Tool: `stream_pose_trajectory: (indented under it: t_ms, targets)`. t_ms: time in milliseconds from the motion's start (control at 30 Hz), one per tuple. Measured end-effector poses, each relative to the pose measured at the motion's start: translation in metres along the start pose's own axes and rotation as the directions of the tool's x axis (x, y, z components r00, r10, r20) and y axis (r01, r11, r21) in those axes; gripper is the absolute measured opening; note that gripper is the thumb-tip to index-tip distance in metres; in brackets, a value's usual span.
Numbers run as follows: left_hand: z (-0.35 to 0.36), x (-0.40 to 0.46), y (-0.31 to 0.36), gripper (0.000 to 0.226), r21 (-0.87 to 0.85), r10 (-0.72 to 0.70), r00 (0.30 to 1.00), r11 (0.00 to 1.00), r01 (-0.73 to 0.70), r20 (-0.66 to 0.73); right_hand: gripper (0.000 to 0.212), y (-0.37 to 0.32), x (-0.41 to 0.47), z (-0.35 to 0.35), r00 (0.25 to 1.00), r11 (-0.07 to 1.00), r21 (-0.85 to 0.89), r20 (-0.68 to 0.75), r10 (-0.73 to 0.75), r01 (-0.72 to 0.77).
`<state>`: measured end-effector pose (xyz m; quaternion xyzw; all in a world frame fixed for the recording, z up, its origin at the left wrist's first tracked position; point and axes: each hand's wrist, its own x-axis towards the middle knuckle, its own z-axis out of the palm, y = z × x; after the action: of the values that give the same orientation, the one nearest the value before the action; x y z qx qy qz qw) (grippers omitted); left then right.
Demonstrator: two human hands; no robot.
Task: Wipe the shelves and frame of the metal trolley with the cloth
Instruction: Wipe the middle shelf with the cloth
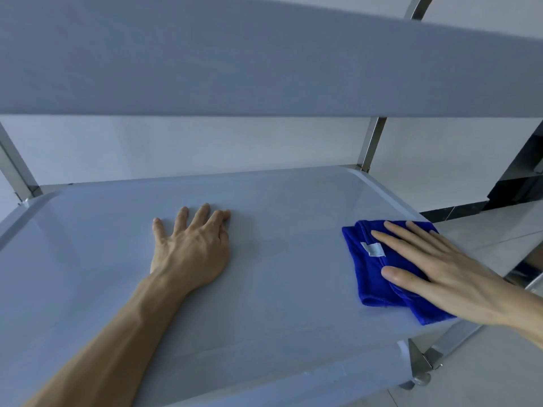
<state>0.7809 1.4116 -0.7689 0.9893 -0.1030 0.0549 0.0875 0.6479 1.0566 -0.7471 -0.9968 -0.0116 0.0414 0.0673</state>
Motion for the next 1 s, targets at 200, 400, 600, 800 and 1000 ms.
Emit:
stream_pose_trajectory:
  t_ms: [200, 400, 600, 800, 1000]
  targets:
    - [0.0, 0.004, -0.001, 0.049, -0.008, 0.012, 1.0, 1.0, -0.012, -0.008, 0.063, -0.008, 0.001, -0.009, 1.0, 0.999, -0.019, -0.007, -0.029, 0.028]
    - [-0.007, 0.007, 0.005, 0.044, -0.046, 0.021, 0.999, 0.999, -0.023, -0.044, 0.068, 0.005, -0.007, -0.001, 0.951, 0.954, 0.093, -0.157, -0.267, 0.283]
    - [-0.037, -0.018, 0.012, 0.041, -0.224, 0.043, 0.997, 0.974, -0.028, 0.06, 0.076, 0.007, -0.017, 0.002, 0.904, 0.91, 0.099, -0.199, -0.378, 0.402]
    - [-0.046, -0.096, 0.025, 0.039, 0.051, 0.17, 0.985, 0.984, -0.169, -0.022, 0.107, 0.003, -0.039, 0.013, 0.862, 0.92, -0.077, -0.325, -0.388, 0.384]
    - [-0.041, -0.143, -0.002, 0.046, 0.036, 0.046, 0.991, 0.998, -0.042, -0.126, 0.105, -0.006, -0.058, 0.025, 0.849, 0.959, -0.075, -0.449, -0.277, 0.273]
